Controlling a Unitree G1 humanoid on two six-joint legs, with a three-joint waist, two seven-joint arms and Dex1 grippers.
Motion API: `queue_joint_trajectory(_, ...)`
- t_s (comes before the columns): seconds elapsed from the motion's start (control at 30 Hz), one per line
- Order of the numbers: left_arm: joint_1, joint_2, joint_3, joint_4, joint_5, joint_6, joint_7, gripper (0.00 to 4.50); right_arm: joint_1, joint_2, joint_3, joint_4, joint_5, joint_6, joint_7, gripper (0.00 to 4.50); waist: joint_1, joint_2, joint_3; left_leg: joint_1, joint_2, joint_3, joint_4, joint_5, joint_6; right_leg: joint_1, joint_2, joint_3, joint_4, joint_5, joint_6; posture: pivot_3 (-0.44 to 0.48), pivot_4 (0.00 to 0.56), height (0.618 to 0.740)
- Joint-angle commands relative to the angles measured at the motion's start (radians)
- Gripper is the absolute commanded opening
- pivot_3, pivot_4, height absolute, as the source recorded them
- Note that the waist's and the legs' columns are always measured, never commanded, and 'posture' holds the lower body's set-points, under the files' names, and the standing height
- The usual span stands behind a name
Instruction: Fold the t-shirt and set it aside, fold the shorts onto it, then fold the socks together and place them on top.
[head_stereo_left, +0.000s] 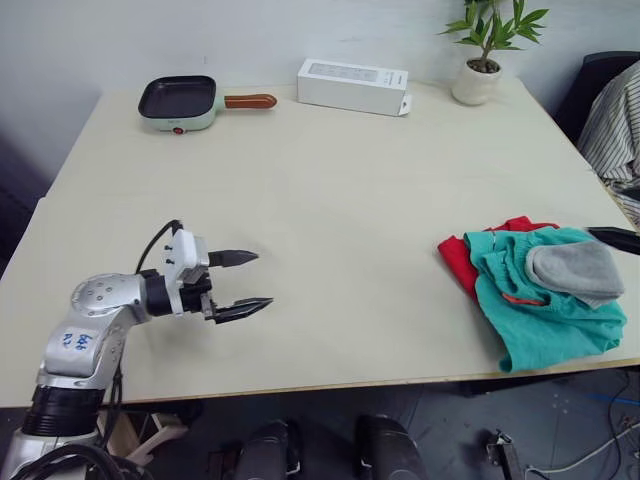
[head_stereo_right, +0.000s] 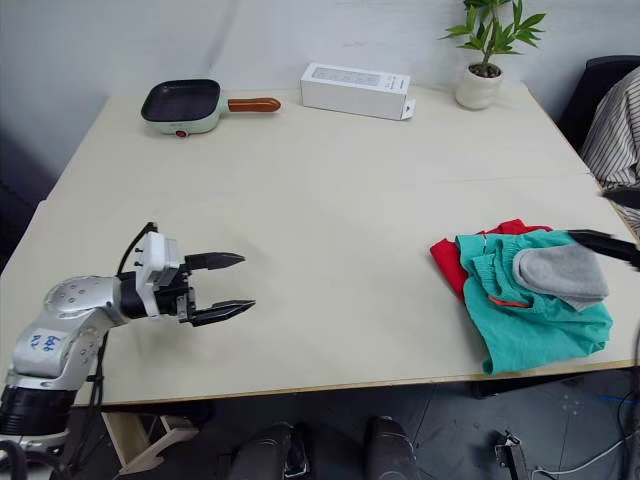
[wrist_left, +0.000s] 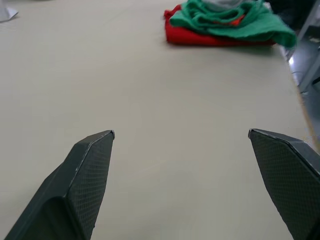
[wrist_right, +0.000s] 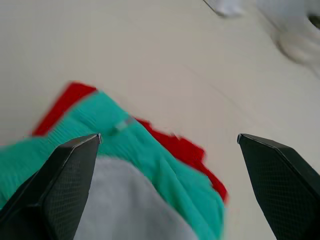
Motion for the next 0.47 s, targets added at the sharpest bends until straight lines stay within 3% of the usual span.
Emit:
queue_joint_trajectory(0.03,0.039,0.018,0.049,0.018,0.053,-0.078,0.03,4.5,0.08,0.116,0.032,-0.281,0.077,0.006,-0.004,4.47,0.007,0.0,0.0,0.0,0.0,0.0,0.0,0.0,0.0,0.0,0.0,0.0,0.001,0.0,0.0,0.0,0.15,0.74)
queue_joint_trajectory(0.2,0.153,0.022,0.108,0.015,0.096,-0.198,0.042,4.5,0.204,0.387,0.16,-0.469,0.045,-0.204,-0.014,4.47,0.024,0.0,0.0,-0.001,-0.001,-0.002,0.0,-0.001,-0.001,0.0,-0.001,0.006,0.0,0.0,0.0,0.0,0.15,0.74)
queue_joint_trajectory(0.47,0.229,0.013,0.135,0.004,0.131,-0.255,0.086,4.5,0.251,0.484,0.25,-0.371,0.008,-0.387,0.058,4.47,0.03,-0.001,0.0,0.001,-0.004,-0.002,0.001,-0.005,-0.002,0.002,-0.004,0.007,0.001,0.001,0.001,0.0,0.15,0.74)
